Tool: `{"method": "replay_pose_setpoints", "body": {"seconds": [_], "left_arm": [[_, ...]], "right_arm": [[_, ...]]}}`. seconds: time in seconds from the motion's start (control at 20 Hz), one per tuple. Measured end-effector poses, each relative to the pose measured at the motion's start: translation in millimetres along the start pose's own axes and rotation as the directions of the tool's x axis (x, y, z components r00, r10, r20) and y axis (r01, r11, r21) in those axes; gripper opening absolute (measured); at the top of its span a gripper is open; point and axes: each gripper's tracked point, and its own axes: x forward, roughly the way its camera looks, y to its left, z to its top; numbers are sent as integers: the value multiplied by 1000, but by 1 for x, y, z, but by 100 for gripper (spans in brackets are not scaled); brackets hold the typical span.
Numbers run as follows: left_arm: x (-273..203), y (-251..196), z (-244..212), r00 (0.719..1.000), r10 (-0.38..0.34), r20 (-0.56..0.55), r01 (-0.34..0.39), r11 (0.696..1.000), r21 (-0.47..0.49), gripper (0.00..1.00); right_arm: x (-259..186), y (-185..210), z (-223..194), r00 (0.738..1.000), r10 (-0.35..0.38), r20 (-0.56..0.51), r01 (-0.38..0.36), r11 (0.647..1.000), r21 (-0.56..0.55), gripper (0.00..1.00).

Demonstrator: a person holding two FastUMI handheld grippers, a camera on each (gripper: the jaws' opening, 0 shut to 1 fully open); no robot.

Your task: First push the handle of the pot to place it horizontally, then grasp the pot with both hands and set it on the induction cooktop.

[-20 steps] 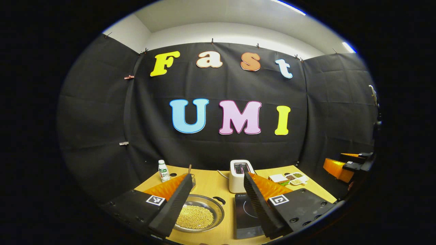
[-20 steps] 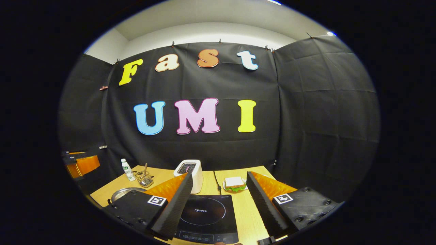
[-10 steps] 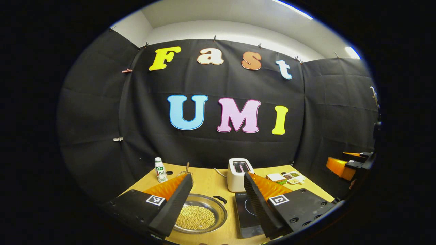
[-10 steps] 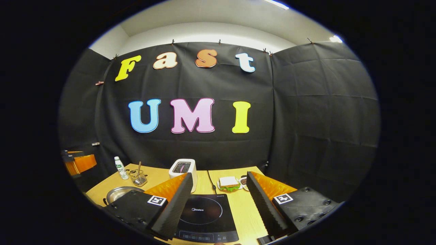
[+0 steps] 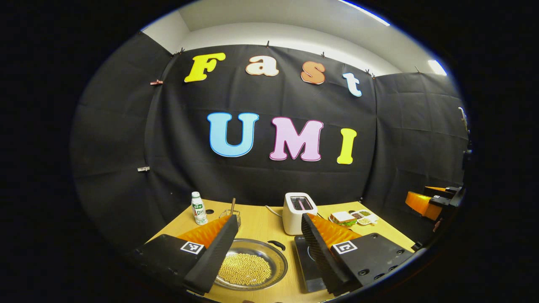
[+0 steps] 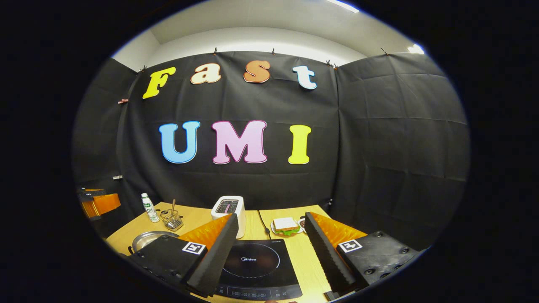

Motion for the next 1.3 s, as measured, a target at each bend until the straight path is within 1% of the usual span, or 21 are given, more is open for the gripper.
{"method": "replay_pose_setpoints", "body": {"seconds": [0.05,0.2,0.4,0.5,0.55,0.6,0.65,0.8,0.85,0.9,0.95,1.1,1.15,1.2,1.3], "left_arm": [[1,5,-2,1000,-3,-6,3,1000,-2,95],[5,20,-7,1000,1,-24,-1,1000,-9,95],[10,41,-20,997,15,-76,-17,1000,-23,95],[13,48,-27,995,1,-100,-5,999,-34,93],[13,50,-31,994,-8,-112,4,999,-38,89],[14,53,-33,992,-17,-121,12,999,-36,87],[14,58,-38,991,-22,-132,18,999,-32,81],[15,65,-49,985,-53,-167,48,998,-33,70],[14,67,-56,981,-64,-181,58,998,-38,64],[15,70,-65,975,-73,-208,64,997,-48,61],[14,75,-78,969,-71,-236,58,997,-59,55],[13,85,-107,949,-79,-305,44,992,-119,42],[11,86,-116,941,-91,-325,45,988,-146,30],[8,87,-122,935,-104,-339,47,984,-172,29],[1,93,-131,930,-116,-349,45,978,-205,22]], "right_arm": [[0,3,-3,1000,-1,-4,1,1000,1,98],[2,6,-7,1000,-6,-12,6,1000,-4,98],[3,12,-15,999,-12,-34,12,1000,5,98],[4,15,-17,999,-17,-39,18,1000,9,98],[5,16,-19,999,-19,-41,20,1000,11,98],[5,19,-20,999,-20,-46,21,1000,12,94],[4,21,-23,998,-21,-51,22,1000,13,98],[4,28,-28,998,-20,-62,21,1000,17,98],[2,30,-29,998,-19,-64,20,1000,14,94],[1,33,-30,998,-18,-65,19,1000,9,98],[0,34,-31,998,-18,-64,19,1000,6,99],[-1,38,-31,998,-22,-58,23,1000,9,98],[-1,40,-30,998,-21,-56,22,1000,11,98],[-2,41,-30,998,-21,-56,21,1000,9,99],[-2,43,-31,998,-19,-55,19,1000,1,98]]}}
